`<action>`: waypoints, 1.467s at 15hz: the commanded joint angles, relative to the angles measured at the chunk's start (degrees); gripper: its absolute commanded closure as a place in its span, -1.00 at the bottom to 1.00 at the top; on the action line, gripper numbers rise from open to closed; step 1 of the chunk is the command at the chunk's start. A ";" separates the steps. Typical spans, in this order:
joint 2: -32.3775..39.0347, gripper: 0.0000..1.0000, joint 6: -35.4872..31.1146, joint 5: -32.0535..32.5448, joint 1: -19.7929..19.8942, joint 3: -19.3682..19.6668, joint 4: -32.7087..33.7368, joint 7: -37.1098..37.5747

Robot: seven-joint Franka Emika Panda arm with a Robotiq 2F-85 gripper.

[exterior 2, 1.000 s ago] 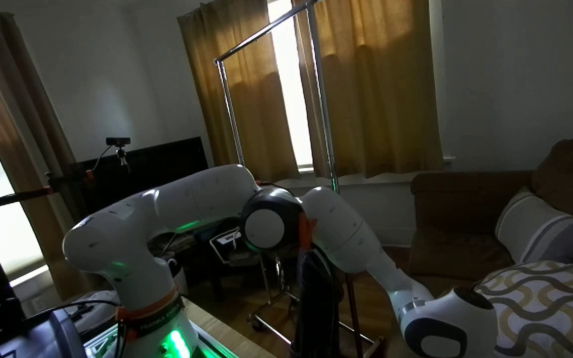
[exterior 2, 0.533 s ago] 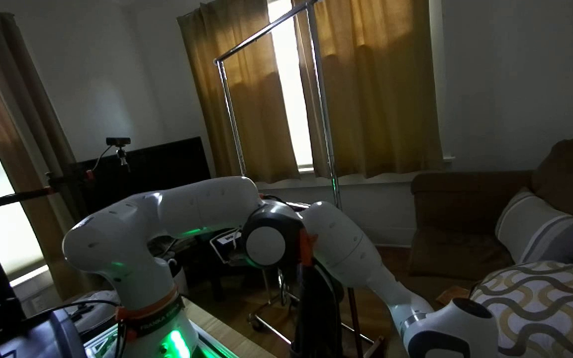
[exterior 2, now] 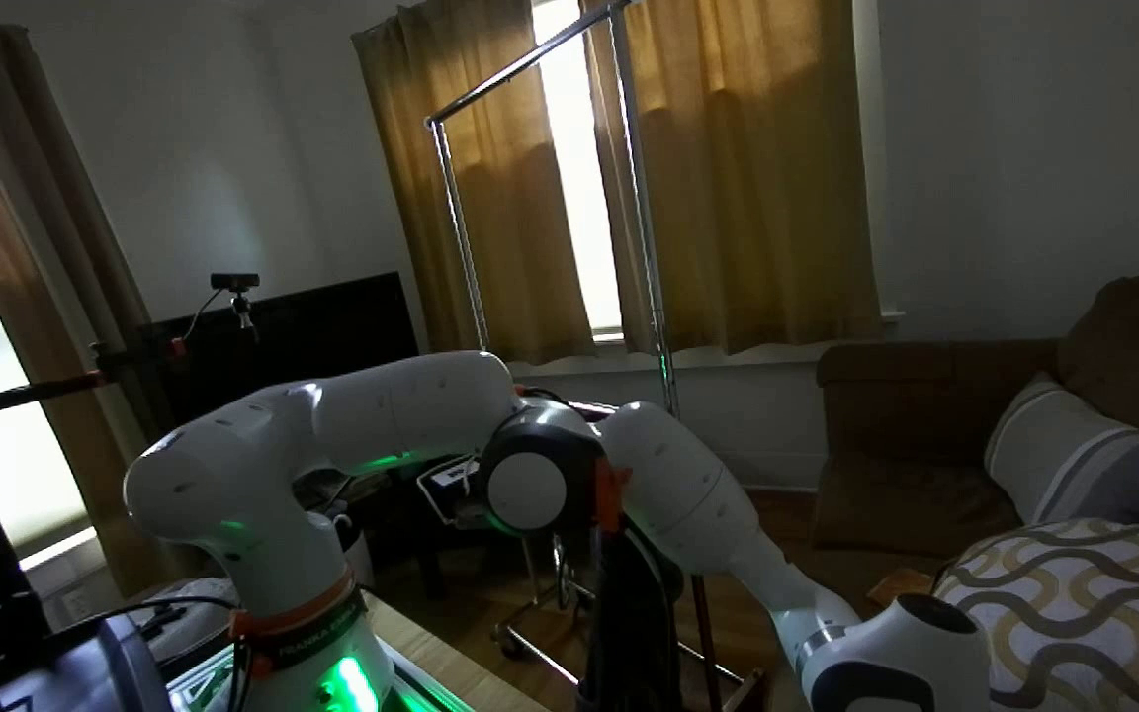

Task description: Place the white clothes hanger on the top rail

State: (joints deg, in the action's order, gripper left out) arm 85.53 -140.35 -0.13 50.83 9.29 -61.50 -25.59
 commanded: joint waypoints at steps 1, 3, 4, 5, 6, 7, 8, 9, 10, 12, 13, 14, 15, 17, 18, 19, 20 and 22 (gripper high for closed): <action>0.00 0.98 -1.31 1.92 1.04 -1.36 -1.08 -0.10; 0.00 1.00 -1.05 1.89 1.21 -1.76 -1.22 -0.64; 0.00 0.96 -1.08 1.93 1.19 -1.83 -1.34 -0.74; 0.00 0.96 -1.09 1.89 1.20 -1.92 -1.28 -0.77; 0.00 0.96 -1.07 1.89 1.21 -1.97 -1.05 -0.85; -0.01 0.96 -1.15 1.82 1.44 -2.28 -0.53 -1.42; -0.04 0.96 -1.39 1.99 1.47 -2.30 -0.03 -1.98; -0.11 0.96 -2.04 2.27 1.14 -1.80 0.52 -1.79; -1.70 0.96 -3.79 1.12 -0.29 -0.30 -1.68 -2.19; -3.74 0.96 -6.89 1.31 -1.23 0.42 -4.04 -2.41; -5.05 0.96 -8.56 1.43 -1.85 0.83 -5.74 -2.68; -6.43 0.96 -10.62 1.50 -2.59 1.30 -7.82 -2.69; -7.78 0.96 -12.30 1.51 -3.25 1.68 -9.68 -2.72; -10.92 0.96 -16.10 1.69 -4.93 2.59 -14.83 -2.81; -12.64 0.96 -18.29 2.01 -6.15 3.32 -18.13 -2.92; -14.05 0.96 -20.31 2.31 -7.34 4.24 -20.71 -2.85; -15.38 0.96 -22.58 2.62 -8.75 5.40 -23.33 -2.40; -18.04 0.96 -27.80 2.98 -11.46 7.56 -28.75 -2.34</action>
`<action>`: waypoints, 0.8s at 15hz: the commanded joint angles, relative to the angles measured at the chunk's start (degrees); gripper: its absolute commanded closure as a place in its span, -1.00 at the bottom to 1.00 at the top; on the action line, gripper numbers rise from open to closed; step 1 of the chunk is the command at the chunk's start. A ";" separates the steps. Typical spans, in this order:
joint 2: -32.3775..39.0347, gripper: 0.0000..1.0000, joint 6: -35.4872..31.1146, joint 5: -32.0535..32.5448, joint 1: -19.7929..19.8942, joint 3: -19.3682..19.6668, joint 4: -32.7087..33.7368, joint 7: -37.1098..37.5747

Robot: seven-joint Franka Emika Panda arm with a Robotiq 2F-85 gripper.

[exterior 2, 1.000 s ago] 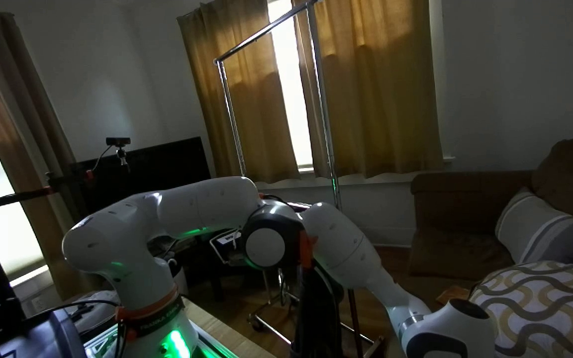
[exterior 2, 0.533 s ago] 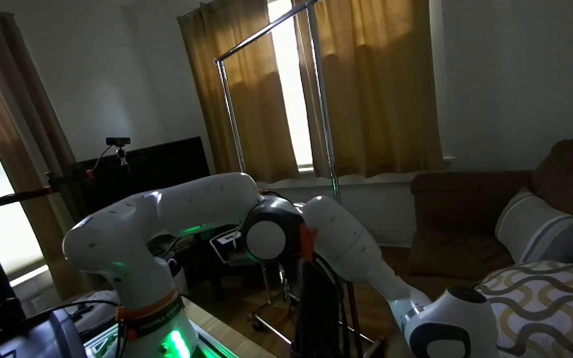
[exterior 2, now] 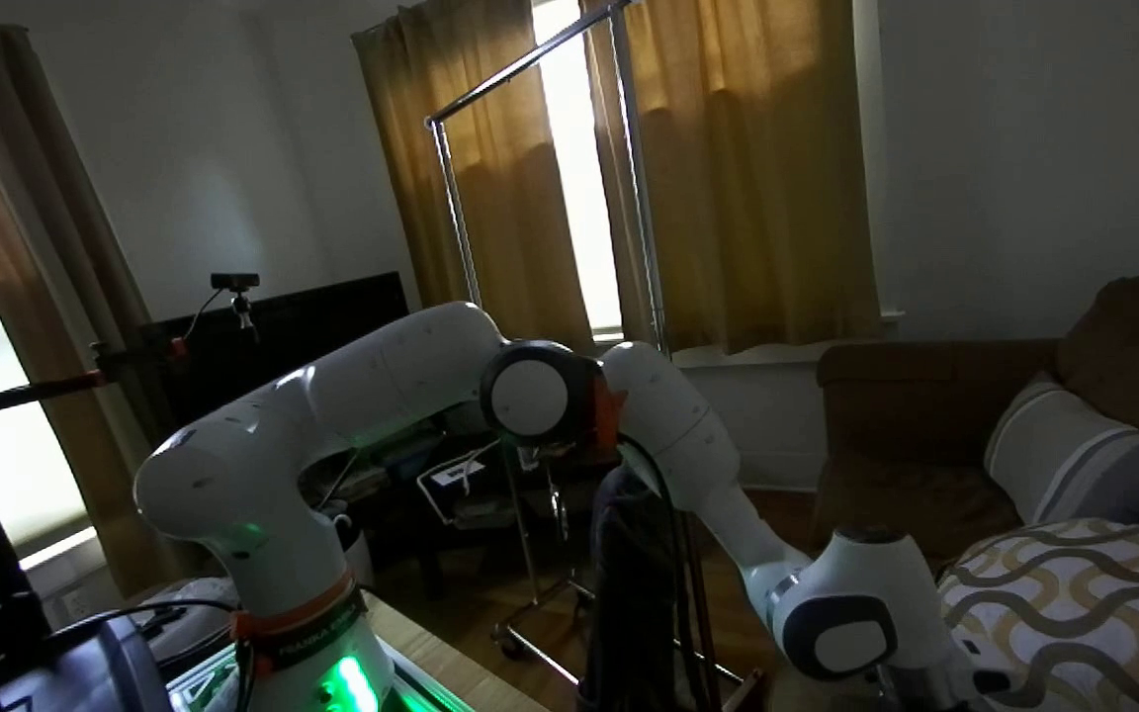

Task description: Place the white clothes hanger on the top rail

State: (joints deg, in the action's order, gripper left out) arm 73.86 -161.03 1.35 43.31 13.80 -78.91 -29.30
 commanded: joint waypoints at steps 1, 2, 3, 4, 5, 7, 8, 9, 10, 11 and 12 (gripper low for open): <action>-7.64 0.96 -10.00 1.33 -5.17 4.05 -14.00 1.41; -8.94 0.96 -12.87 1.04 -6.77 5.47 -16.80 1.78; -10.26 0.96 -16.05 4.41 -6.59 5.34 -19.17 4.24; -11.65 0.96 -19.12 4.87 -7.74 6.34 -21.95 4.85; -12.97 0.96 -23.27 5.78 -7.88 6.42 -24.72 5.25; -15.95 0.96 -30.56 7.45 -8.31 6.79 -30.55 5.78; -17.56 0.96 -33.12 8.48 -8.46 6.94 -33.48 5.75; -19.11 0.96 -35.74 9.43 -8.43 7.01 -36.52 5.66; -20.60 0.96 -37.60 11.07 -7.64 6.49 -38.69 5.12; -21.98 0.96 -39.40 12.78 -7.13 6.26 -40.96 4.67; -22.99 0.96 -40.74 14.45 -6.44 6.03 -42.25 4.50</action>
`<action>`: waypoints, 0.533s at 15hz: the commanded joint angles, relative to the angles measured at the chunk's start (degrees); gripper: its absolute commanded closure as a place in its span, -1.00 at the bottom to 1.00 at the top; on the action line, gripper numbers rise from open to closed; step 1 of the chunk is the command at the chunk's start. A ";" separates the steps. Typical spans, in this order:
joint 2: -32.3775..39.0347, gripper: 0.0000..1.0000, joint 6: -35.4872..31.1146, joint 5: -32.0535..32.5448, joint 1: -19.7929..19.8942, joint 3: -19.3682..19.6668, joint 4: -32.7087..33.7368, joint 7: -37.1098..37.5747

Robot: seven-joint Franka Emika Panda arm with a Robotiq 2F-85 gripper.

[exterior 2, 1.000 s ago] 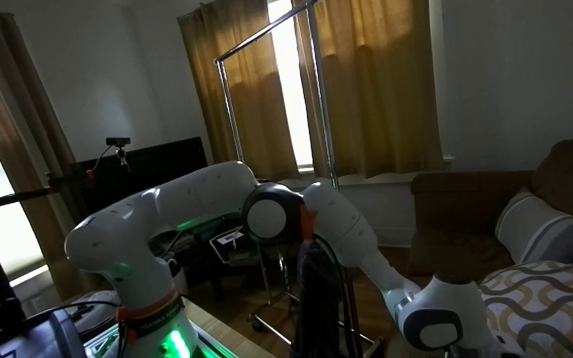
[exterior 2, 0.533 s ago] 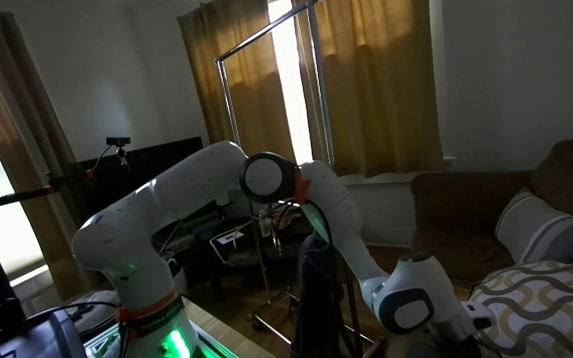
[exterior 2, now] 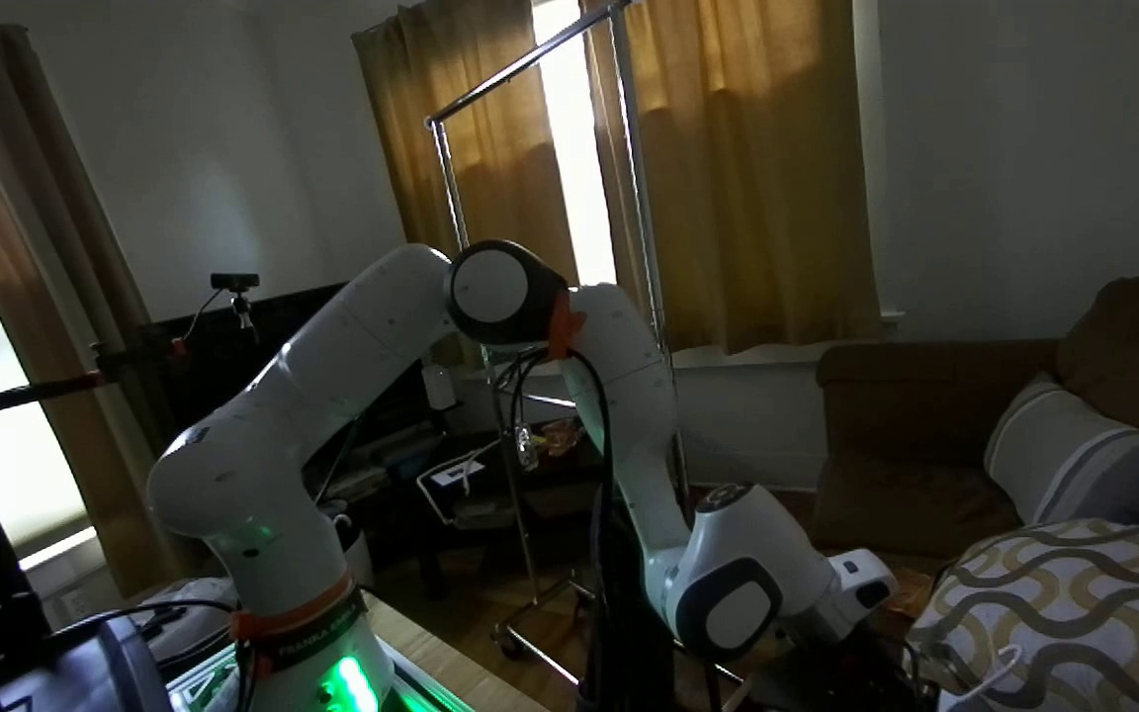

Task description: Place the white clothes hanger on the top rail

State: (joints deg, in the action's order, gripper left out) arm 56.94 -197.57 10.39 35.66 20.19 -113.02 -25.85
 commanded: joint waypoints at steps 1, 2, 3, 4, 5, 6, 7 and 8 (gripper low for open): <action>-7.02 0.96 -5.71 6.85 1.56 -0.25 -9.54 0.95; -7.82 0.96 -7.26 8.02 1.89 -0.23 -10.61 1.02; -8.49 0.96 -9.03 9.17 2.16 -0.19 -11.44 1.01; -9.00 0.96 -11.21 10.32 2.42 -0.17 -12.15 0.88; -9.44 0.96 -12.93 11.34 2.51 -0.04 -12.65 0.83; -6.84 0.96 -10.49 8.96 0.62 1.00 -9.58 1.52; -7.27 0.83 -10.97 9.19 0.64 1.07 -9.98 1.48; -7.26 0.83 -10.96 9.19 0.52 1.14 -9.89 1.47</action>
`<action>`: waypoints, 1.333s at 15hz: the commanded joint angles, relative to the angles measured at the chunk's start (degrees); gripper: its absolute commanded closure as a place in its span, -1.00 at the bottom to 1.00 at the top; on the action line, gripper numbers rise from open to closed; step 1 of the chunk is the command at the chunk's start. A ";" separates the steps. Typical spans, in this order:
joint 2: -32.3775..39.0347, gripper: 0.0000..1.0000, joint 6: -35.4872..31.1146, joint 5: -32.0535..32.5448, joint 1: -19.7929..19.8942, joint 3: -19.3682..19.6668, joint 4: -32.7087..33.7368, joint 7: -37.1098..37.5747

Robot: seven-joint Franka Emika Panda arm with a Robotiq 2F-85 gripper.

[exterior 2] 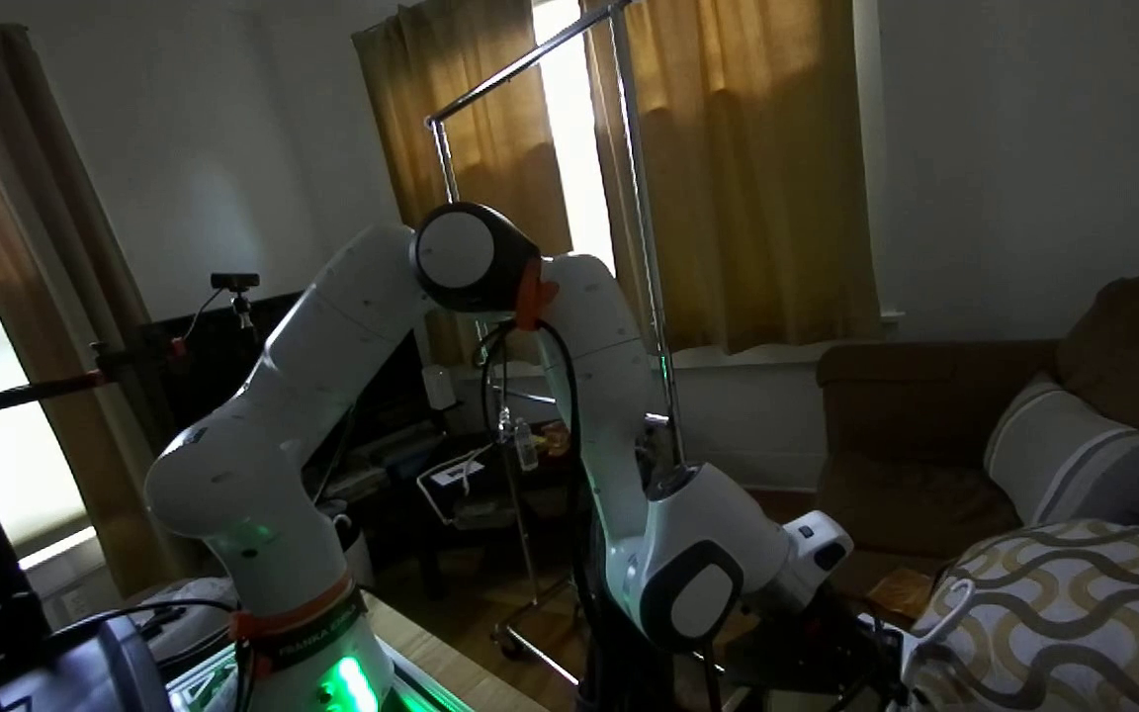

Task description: Place the white clothes hanger on the top rail

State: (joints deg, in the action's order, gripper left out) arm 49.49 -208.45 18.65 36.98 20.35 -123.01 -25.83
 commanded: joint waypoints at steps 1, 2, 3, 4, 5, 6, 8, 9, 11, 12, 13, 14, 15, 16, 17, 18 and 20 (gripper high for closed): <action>0.26 0.83 -0.08 0.93 -0.91 0.98 0.19 1.45; 0.31 0.83 -0.08 0.93 -1.01 0.98 0.23 1.46; 0.34 0.83 -0.08 0.93 -1.07 0.98 0.23 1.47; 0.35 0.83 -0.08 0.93 -1.08 0.98 0.23 1.47; 0.36 0.96 -0.08 0.93 -1.08 0.99 0.23 1.47; -1.23 0.96 -1.19 -0.10 -3.35 2.75 -1.27 0.40; -5.92 0.96 -7.20 -2.19 -9.57 7.46 -6.69 -2.54; -8.40 0.96 -9.06 -3.62 -12.40 9.21 -9.53 -3.06; -12.42 0.96 -12.31 -5.46 -17.33 12.03 -13.73 -4.87; -14.95 0.96 -13.01 -6.55 -19.86 13.20 -16.50 -6.07; -17.62 0.96 -13.07 -7.23 -22.12 14.15 -19.15 -7.38; -20.44 0.96 -13.51 -7.48 -24.20 15.14 -21.80 -8.92; -23.05 0.96 -13.82 -7.82 -26.00 15.86 -24.19 -10.50; -25.66 0.96 -14.10 -8.53 -27.73 16.42 -26.51 -12.39; -28.11 0.96 -15.00 -10.11 -29.71 17.11 -28.86 -14.94; -30.88 0.96 -15.61 -12.09 -32.01 17.86 -31.26 -18.11; -35.67 0.96 -17.70 -16.68 -35.42 18.21 -35.14 -25.07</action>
State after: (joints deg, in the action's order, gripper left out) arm 23.03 -224.79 7.67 6.83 36.86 -149.93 -41.17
